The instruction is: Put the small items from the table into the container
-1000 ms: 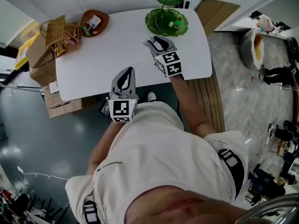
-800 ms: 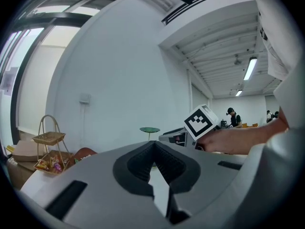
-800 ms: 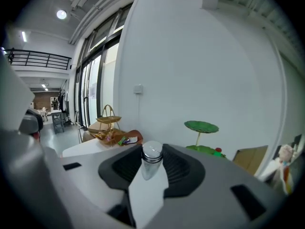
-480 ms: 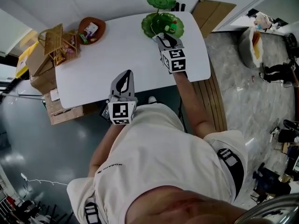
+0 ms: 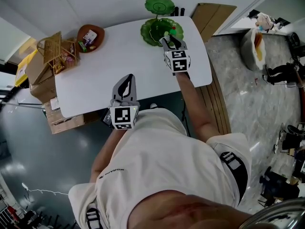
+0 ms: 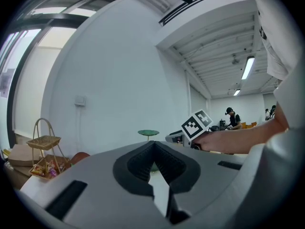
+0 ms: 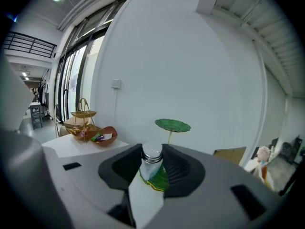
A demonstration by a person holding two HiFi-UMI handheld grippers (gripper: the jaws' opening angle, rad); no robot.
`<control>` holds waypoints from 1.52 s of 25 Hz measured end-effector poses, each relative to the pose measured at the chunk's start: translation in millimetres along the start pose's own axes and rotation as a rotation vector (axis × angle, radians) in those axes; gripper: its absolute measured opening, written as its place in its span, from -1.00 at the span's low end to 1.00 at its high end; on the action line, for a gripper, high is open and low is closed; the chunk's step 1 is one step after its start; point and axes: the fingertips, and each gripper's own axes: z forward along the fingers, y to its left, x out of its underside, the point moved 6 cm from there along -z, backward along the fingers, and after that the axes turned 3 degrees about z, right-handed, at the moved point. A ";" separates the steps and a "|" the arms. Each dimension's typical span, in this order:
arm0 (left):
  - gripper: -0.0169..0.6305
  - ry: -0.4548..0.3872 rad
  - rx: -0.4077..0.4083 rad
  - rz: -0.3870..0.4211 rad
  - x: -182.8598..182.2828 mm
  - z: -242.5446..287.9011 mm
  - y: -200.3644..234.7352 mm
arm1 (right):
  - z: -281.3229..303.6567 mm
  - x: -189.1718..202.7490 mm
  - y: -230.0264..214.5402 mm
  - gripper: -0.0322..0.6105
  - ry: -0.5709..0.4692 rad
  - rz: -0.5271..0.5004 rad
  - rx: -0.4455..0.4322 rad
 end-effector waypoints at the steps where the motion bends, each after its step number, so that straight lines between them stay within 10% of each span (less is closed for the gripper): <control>1: -0.94 -0.002 0.002 0.002 -0.6 1.4 -0.5 | 1.3 0.8 -2.6 -0.45 0.001 0.002 0.008; 38: -0.94 0.025 -0.038 0.016 3.5 11.0 -2.0 | 56.5 31.8 -34.2 -0.44 0.126 0.041 0.028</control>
